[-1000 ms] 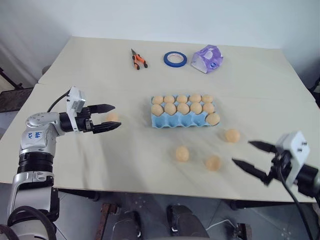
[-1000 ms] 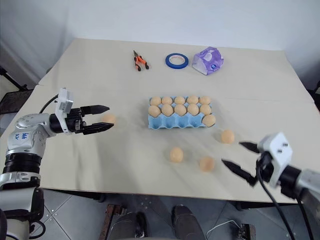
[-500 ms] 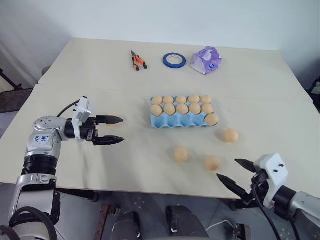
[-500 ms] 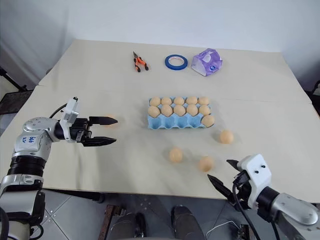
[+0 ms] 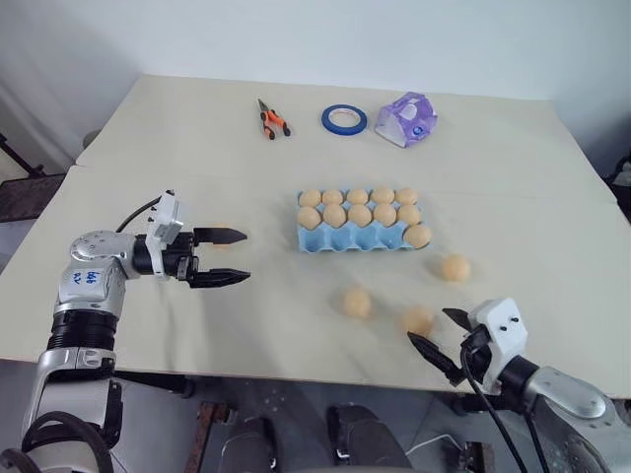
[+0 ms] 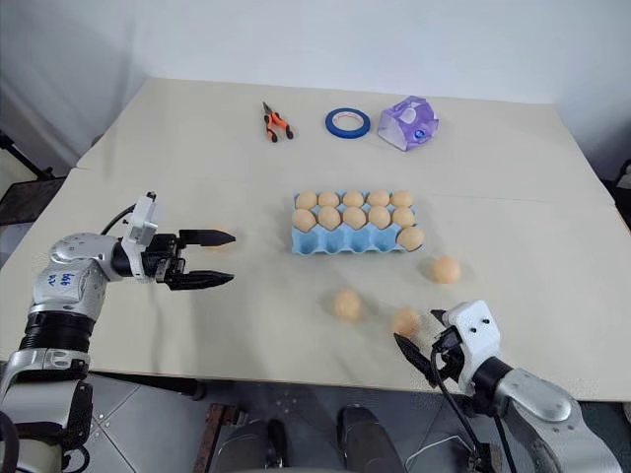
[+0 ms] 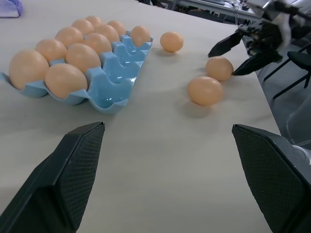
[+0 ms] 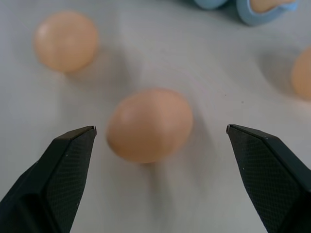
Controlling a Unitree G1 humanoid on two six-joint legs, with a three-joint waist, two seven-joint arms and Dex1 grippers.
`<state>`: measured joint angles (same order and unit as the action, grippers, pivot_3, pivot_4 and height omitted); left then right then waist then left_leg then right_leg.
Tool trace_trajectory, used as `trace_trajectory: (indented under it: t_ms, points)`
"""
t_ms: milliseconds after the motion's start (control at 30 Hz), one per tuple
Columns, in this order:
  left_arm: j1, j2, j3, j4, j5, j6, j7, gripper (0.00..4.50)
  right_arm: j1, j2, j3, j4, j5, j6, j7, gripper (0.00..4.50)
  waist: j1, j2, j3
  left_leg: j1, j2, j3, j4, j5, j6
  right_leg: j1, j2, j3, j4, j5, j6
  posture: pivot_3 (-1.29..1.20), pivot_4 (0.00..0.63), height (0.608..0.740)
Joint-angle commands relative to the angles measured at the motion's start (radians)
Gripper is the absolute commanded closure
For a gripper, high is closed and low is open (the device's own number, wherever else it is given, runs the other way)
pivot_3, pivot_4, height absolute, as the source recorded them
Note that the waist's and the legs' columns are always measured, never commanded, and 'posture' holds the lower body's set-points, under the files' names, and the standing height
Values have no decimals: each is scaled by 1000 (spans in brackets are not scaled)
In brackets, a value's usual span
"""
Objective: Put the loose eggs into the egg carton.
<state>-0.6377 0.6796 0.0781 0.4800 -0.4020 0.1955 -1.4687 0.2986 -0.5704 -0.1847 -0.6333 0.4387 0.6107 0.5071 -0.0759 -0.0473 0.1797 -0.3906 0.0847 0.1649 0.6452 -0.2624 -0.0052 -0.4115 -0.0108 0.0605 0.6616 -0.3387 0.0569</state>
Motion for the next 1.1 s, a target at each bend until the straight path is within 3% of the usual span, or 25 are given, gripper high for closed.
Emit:
trace_trajectory:
  t_ms: [33,200,400,433,533,667,800,900,1100]
  points:
    - [6,3,24,-40,-22,0,11,29,-36,9,12,23,-18,-27,-5,0,-1,0,0,0,0,0,0,0,0,0,0,0,0,0,0,0,150,740]
    - [15,4,27,-54,-26,6,28,29,-77,13,29,59,-8,-3,8,0,1,0,0,0,0,0,0,0,0,0,0,0,0,0,0,0,150,740]
    - [24,4,34,-68,-30,12,50,0,-85,9,11,42,5,3,10,1982,2,0,0,0,0,0,0,0,0,0,0,0,0,0,0,0,150,740]
    - [25,4,34,-69,-31,12,52,0,-91,7,6,37,8,5,9,2147,2,0,0,0,0,0,0,0,0,0,0,0,0,0,0,0,150,740]
    - [26,2,36,-71,-34,13,59,0,-140,-3,-32,9,40,35,-5,2193,-1,0,0,0,0,0,0,0,0,0,0,0,1,0,0,0,150,740]
    - [24,-1,38,-70,-34,12,68,0,-326,-7,-71,4,114,124,-49,2193,-6,0,0,0,0,0,1,0,0,0,0,0,1,0,0,0,150,740]
    - [21,-14,42,-73,-34,11,81,0,-534,-10,-2,132,76,180,-75,2193,-6,0,0,0,0,0,0,1,0,0,0,0,1,0,0,0,150,740]
    - [27,-24,45,-88,-38,17,93,0,-663,13,70,276,2,120,-76,2193,-5,1,0,-1,0,-1,-1,0,0,-1,0,-1,0,0,-1,0,150,740]
    - [51,-23,59,-123,-45,24,115,0,-804,50,167,516,-112,6,-54,2193,-5,1,1,-9,0,0,0,2,-6,-8,1,-1,-1,-1,0,0,150,740]
